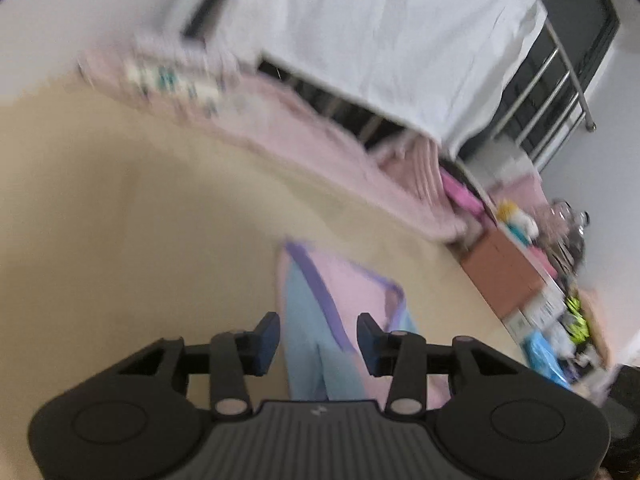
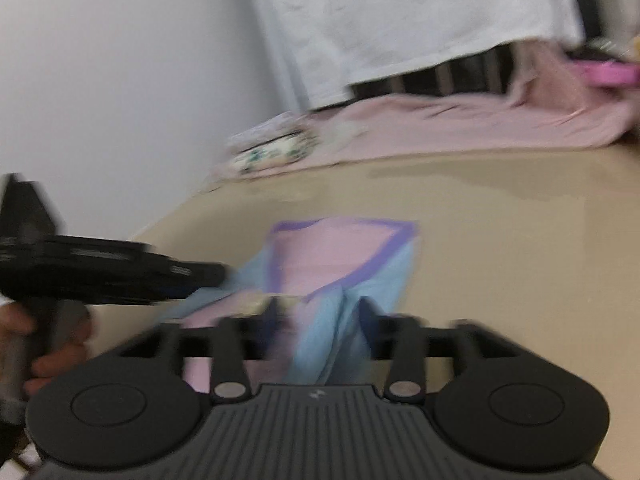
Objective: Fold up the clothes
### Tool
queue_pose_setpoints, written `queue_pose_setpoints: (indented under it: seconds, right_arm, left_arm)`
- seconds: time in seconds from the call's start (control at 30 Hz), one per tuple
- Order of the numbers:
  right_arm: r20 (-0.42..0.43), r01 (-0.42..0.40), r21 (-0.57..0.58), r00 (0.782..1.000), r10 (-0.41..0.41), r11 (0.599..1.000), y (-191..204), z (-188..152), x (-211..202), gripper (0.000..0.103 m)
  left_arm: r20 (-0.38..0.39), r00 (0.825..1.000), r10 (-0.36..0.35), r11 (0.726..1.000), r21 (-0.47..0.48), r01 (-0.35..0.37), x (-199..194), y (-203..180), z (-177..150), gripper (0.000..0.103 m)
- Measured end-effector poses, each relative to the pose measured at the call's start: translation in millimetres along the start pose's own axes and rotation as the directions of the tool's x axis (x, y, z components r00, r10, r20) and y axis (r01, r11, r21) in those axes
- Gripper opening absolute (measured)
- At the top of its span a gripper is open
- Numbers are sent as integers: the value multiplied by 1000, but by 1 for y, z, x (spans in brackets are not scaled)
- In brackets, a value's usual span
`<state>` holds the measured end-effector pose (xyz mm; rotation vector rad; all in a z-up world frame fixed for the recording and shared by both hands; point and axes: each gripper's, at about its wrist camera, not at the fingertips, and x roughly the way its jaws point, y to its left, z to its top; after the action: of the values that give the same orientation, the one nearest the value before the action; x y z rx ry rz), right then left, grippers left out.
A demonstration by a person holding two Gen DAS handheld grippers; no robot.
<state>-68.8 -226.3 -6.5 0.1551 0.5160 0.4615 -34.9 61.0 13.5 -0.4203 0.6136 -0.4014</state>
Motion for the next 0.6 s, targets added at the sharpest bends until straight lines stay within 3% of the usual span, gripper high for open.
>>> queue_pose_setpoints:
  seconds: [0.13,0.2,0.3,0.37,0.6]
  right_arm:
    - [92,-10,53,996,5,999,2,1,-54,50]
    - [77,-28,115,997,19,993,9,-13,-71,50]
    - [64,-33,190,998,21,981,20,-30,-83,50]
    - [62,-19,220,998,5,975,26,-39,-78,50]
    - [78,-5,359,997,-25,933,37,-62,-62,47]
  left_arm:
    - [95,995,-3,993,116,-8,-45,-35,-15,40]
    - [124,992,-23,983,186,-1,-55,-54,-33,40]
    - [105,994,27,962,269,-55,-44,-68,-58,38]
    - [87,994,61,968,238,-80,-37,-64,-65,32]
    - [54,991,125,964,227,-134,-28,-59,-86,32]
